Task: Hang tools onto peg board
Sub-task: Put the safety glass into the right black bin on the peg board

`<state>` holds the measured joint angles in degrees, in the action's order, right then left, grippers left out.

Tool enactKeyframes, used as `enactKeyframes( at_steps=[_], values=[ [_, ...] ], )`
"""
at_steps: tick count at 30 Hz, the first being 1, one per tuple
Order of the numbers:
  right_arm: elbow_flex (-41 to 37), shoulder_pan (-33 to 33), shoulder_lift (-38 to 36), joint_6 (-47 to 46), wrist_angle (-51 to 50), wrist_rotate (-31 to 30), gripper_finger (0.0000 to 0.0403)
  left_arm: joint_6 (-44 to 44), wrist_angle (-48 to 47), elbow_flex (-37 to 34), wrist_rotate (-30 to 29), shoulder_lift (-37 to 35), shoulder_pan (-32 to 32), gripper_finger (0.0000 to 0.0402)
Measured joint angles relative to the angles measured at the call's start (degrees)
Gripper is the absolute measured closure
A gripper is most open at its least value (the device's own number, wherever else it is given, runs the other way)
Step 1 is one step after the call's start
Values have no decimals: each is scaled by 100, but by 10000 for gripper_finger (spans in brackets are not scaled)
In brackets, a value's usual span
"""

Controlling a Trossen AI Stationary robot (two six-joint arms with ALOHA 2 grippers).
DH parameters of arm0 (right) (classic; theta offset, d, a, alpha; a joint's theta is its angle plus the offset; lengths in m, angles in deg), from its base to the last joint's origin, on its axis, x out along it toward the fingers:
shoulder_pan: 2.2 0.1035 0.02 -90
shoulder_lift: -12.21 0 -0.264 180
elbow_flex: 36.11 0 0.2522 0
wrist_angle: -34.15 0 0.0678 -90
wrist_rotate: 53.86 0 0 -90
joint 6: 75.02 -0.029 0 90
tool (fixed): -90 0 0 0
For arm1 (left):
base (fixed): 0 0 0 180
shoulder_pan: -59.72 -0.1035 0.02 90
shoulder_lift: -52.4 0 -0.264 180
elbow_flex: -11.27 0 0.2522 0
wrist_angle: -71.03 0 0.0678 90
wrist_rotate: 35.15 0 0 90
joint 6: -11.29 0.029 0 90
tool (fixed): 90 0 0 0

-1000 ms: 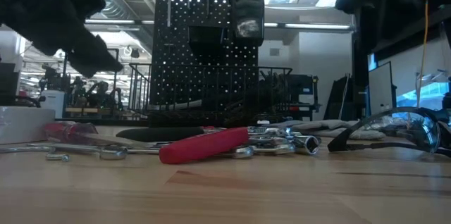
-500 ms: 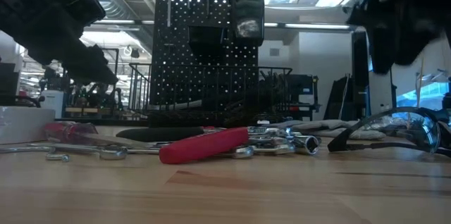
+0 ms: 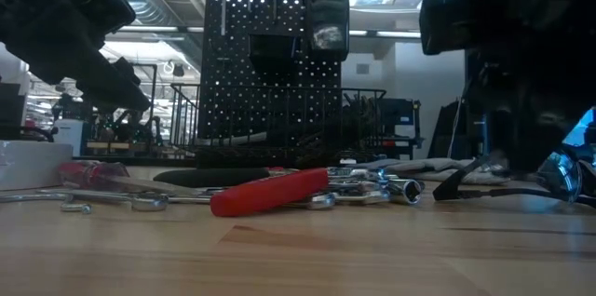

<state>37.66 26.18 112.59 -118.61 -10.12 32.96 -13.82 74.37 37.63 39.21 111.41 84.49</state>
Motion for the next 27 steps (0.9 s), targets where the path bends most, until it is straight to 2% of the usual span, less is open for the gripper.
enactKeyframes(
  at_steps=[5,15,22,27],
  values=[
    [-114,0,0,-94,198,22,250,0,0,0,0,2,0,192],
    [-130,0,0,-112,172,-129,383,0,0,0,0,2,0,192],
    [-13,11,0,-148,156,-283,366,0,0,0,-2,2,0,192],
    [381,11,-141,163,-75,-558,383,0,0,0,-2,2,0,192]
  ],
)
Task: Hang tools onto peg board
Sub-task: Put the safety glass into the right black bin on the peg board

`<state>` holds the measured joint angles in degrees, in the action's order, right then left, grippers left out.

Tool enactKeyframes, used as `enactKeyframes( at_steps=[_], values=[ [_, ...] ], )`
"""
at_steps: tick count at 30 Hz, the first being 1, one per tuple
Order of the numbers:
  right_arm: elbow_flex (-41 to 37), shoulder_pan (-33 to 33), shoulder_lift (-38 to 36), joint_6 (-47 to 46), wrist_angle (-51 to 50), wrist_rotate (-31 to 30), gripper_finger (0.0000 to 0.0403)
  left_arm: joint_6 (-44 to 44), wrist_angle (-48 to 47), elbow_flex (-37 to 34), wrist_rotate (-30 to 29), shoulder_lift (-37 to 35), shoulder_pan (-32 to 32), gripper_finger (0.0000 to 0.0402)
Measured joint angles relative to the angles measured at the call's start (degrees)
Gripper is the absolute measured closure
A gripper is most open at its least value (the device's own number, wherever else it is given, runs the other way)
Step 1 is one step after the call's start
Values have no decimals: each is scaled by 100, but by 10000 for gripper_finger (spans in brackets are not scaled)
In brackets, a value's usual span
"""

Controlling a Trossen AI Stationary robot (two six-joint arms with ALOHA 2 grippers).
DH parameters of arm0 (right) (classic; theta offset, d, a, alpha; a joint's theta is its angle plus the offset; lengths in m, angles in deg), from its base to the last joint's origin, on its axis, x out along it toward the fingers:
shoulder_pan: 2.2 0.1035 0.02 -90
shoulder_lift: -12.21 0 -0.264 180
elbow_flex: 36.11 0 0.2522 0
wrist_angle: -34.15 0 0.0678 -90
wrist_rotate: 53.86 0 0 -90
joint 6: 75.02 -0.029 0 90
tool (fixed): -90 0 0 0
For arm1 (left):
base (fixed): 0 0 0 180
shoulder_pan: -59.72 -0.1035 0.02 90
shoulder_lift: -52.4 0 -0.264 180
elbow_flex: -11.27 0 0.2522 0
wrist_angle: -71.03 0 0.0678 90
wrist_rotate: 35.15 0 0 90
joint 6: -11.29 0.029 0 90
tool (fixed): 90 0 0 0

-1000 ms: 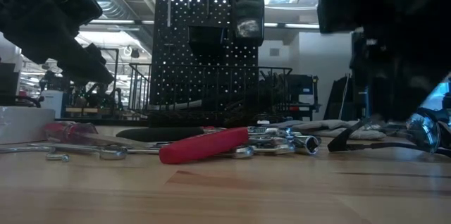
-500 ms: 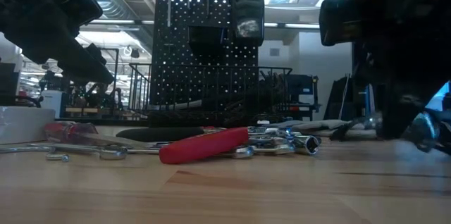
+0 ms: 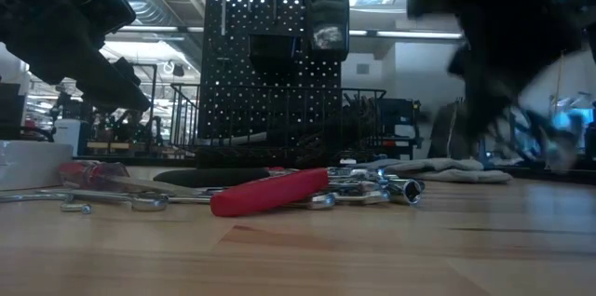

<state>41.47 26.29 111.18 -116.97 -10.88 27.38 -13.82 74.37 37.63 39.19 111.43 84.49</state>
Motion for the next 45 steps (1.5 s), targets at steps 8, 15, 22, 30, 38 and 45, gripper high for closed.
enactKeyframes(
  at_steps=[8,15,22,30,38,45],
  values=[
    [708,-49,-722,1026,-260,-1260,371,-134,0,0,0,0,0,192],
    [851,-678,-1446,2643,489,-1590,381,-295,-3,0,-3,0,117,192],
    [857,-1726,-1811,4100,2009,-589,377,-357,-3,0,-155,0,210,192],
    [857,-2988,-1868,4395,4304,891,376,-342,-2,2,-225,0,208,192],
    [857,-3894,-1874,4088,5786,1237,376,-15,34,2,-596,0,74,192],
    [857,-4646,-1870,3615,5860,1286,376,4,31,2,-614,1,-235,192]
  ],
)
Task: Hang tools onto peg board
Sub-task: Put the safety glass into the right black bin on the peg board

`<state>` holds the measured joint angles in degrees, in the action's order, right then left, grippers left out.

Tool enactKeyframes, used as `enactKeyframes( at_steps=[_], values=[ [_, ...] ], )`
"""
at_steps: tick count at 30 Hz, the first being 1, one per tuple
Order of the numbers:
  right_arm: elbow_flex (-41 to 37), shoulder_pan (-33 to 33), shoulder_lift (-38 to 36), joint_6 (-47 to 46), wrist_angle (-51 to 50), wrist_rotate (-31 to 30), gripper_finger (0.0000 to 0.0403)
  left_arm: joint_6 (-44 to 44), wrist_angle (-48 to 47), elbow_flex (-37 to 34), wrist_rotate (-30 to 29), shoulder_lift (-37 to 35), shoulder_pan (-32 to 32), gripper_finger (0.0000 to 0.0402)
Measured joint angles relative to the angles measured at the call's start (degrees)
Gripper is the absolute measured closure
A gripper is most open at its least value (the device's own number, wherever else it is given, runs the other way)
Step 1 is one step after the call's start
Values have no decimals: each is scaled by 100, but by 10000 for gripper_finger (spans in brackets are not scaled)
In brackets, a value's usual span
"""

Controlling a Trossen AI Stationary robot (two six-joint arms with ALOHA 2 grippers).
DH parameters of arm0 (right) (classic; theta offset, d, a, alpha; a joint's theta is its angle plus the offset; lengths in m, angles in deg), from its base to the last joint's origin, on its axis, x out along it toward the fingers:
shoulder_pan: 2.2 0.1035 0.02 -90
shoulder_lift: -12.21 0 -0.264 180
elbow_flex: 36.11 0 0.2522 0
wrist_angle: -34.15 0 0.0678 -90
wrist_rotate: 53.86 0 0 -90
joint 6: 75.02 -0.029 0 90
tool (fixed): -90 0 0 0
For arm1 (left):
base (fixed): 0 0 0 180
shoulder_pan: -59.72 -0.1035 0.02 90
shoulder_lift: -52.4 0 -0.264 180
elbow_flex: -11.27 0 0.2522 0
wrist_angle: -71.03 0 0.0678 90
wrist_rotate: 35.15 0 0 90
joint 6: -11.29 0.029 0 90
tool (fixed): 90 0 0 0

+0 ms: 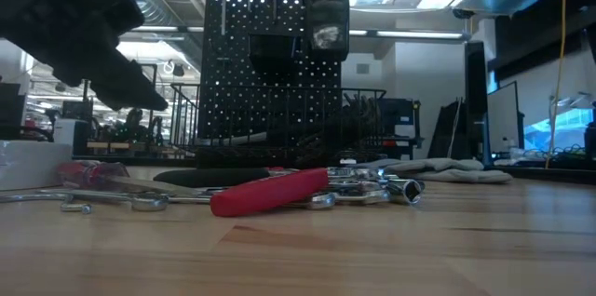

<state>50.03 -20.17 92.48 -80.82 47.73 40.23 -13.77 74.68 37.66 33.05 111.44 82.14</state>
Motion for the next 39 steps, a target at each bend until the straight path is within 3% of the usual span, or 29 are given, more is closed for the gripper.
enactKeyframes(
  at_steps=[5,12,19,24,33,39],
  values=[
    [0,-383,98,-175,-24,9,376,0,0,0,2,-1,-146,192],
    [-7,-575,418,-597,201,493,375,12,-6,0,2,0,-243,192],
    [-117,-637,433,-629,-118,-429,375,109,-18,0,7,1,-243,192],
    [-129,-715,431,-767,-549,-562,372,252,-5,0,8,0,-243,192],
    [-132,-713,426,-183,-923,-677,346,348,21,0,14,1,-313,192],
    [-133,-711,426,9,-966,-702,313,342,15,0,15,1,-309,192]
  ],
)
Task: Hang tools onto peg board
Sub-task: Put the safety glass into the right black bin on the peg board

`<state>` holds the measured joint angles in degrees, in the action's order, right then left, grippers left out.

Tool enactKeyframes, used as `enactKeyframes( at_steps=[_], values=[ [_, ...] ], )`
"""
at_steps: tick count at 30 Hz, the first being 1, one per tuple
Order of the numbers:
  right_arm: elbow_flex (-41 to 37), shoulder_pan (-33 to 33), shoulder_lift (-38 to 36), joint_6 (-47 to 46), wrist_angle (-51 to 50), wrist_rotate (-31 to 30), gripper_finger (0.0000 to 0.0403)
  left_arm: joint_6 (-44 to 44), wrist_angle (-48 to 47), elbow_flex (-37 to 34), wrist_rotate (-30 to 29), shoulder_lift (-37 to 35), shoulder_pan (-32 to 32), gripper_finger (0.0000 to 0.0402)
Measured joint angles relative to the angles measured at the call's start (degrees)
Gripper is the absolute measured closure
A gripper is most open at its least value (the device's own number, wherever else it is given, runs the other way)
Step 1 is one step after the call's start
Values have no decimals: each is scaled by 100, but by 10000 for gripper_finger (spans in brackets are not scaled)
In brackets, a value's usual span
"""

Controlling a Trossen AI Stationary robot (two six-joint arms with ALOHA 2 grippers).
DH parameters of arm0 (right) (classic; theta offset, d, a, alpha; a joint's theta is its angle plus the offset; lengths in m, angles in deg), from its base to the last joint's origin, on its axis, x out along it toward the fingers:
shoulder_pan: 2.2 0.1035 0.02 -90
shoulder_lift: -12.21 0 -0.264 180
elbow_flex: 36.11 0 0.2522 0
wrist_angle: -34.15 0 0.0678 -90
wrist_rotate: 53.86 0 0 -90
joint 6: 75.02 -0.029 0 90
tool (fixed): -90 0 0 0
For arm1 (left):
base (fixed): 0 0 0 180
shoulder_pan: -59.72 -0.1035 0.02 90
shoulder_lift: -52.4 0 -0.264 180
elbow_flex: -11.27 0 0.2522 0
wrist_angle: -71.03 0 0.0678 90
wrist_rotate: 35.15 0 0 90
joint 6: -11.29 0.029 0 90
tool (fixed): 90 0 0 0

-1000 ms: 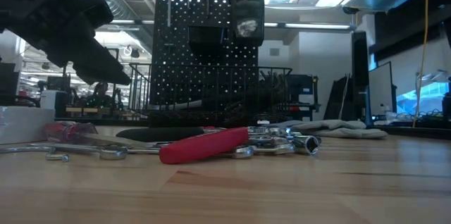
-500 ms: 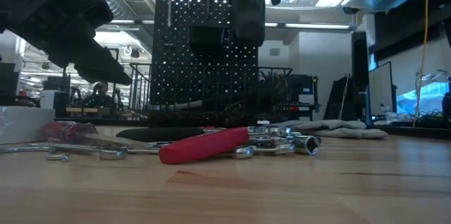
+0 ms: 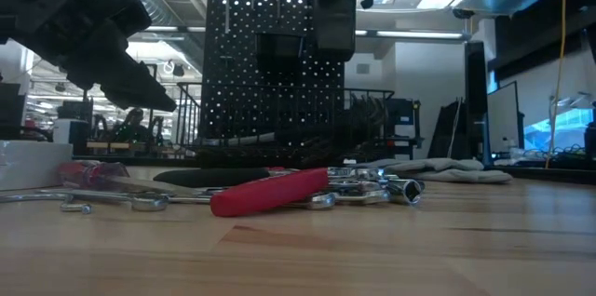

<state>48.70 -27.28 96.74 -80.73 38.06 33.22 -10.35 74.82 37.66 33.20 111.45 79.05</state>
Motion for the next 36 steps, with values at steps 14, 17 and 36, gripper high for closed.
enactKeyframes(
  at_steps=[14,17,36],
  values=[
    [283,304,-239,1112,-142,-399,249,-21,-20,0,-2,0,0,192],
    [440,419,-254,1224,-439,-761,249,-21,-19,0,-2,0,0,192],
    [781,409,-251,1170,-2436,-957,248,-42,-23,0,32,-2,0,192]
  ],
)
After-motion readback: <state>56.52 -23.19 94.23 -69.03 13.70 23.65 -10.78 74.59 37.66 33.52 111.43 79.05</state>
